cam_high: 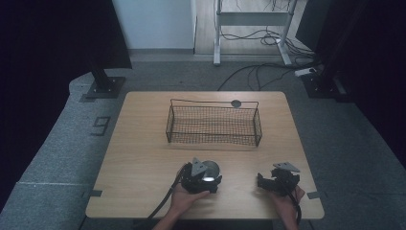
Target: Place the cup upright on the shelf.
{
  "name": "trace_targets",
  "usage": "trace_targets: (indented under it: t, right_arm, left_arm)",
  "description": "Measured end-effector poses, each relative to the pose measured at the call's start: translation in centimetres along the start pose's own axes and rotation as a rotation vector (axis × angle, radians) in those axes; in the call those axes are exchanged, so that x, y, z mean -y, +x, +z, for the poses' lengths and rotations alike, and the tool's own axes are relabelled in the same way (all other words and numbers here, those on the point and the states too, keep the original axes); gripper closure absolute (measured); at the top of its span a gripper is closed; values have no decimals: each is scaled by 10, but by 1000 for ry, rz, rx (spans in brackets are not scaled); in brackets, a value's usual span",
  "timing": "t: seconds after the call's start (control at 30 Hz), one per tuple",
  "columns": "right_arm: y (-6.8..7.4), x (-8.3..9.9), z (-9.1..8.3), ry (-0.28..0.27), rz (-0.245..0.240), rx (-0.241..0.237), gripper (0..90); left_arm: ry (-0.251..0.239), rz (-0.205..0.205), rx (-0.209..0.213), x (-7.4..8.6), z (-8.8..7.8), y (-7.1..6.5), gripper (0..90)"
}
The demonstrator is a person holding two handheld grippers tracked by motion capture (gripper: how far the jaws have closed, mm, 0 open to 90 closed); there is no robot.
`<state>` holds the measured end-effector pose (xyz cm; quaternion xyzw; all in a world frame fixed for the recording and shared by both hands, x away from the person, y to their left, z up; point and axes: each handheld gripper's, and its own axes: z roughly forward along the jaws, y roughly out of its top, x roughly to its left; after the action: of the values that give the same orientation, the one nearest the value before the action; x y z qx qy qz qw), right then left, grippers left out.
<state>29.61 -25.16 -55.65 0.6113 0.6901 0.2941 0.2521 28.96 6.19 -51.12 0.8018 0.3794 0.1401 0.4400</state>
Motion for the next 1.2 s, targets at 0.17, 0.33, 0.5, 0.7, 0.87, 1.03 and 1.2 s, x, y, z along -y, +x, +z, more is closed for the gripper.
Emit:
trace_targets:
  t: [0.17, 0.33, 0.5, 0.7, 0.87, 1.03, 1.2]
  right_arm:
    - [0, 0, 0, -1, 1, 1, 0]
    - [0, 0, 0, 0, 3, 4, 0]
    - [0, 0, 0, 0, 3, 4, 0]
    - [0, 0, 0, 0, 4, 4, 0]
    - [0, 0, 0, 0, 4, 4, 0]
    - [0, 0, 0, 0, 4, 4, 0]
    - [0, 0, 0, 0, 4, 4, 0]
  left_arm:
    - [-20, 0, 13, -4, -11, 2, 142]
    - [-36, -2, 19, -10, -21, 6, 142]
    - [-50, -9, 22, -16, -28, 11, 143]
    - [-56, -14, 24, -19, -32, 15, 143]
    - [-57, -20, 24, -21, -34, 17, 143]
    - [-69, -24, 12, -26, -36, 19, 144]
    - [-70, -30, 16, -31, -37, 23, 144]
